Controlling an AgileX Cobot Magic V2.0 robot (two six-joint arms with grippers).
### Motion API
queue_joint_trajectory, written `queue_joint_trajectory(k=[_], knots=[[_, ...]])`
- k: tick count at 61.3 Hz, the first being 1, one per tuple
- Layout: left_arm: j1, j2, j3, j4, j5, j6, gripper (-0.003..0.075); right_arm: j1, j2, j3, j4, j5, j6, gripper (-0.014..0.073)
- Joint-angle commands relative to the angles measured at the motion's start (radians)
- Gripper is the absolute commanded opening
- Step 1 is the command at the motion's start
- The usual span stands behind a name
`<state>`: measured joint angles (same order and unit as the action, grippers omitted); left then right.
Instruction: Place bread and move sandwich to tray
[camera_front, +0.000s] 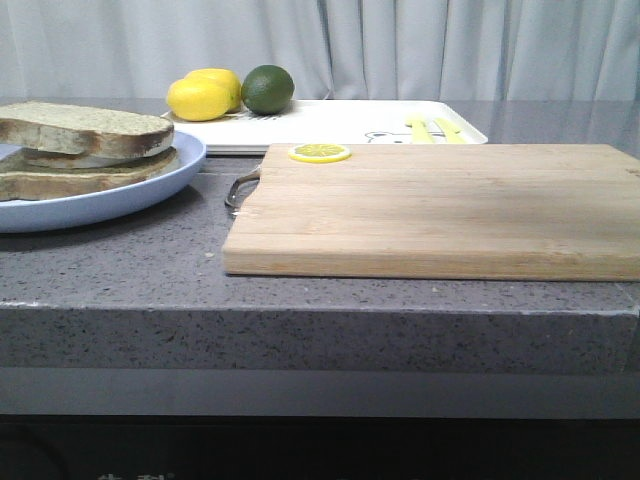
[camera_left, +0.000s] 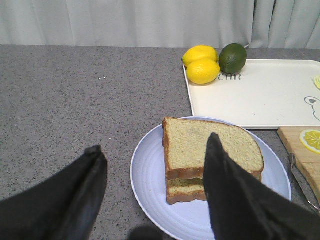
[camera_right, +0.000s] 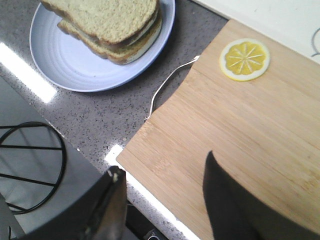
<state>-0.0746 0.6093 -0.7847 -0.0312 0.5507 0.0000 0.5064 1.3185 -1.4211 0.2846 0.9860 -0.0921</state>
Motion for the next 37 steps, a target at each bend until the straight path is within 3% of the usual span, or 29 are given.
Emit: queue_joint_trajectory(k=[1,15,37], knots=[[-0.009,0.007,-0.026,-0.001,-0.078,0.0,0.0417,-0.005,-0.112,0.033,-0.031,-0.091,0.007,0.0382],[-0.009,0.007,-0.026,-0.001,-0.078,0.0,0.0417,-0.005,-0.306,0.223,-0.112,-0.185,0.006,0.0382],[-0.009,0.008,-0.026,-0.001,-0.05,0.0,0.0417,-0.005,-0.544,0.489,-0.122,-0.38,-0.012,0.0382]])
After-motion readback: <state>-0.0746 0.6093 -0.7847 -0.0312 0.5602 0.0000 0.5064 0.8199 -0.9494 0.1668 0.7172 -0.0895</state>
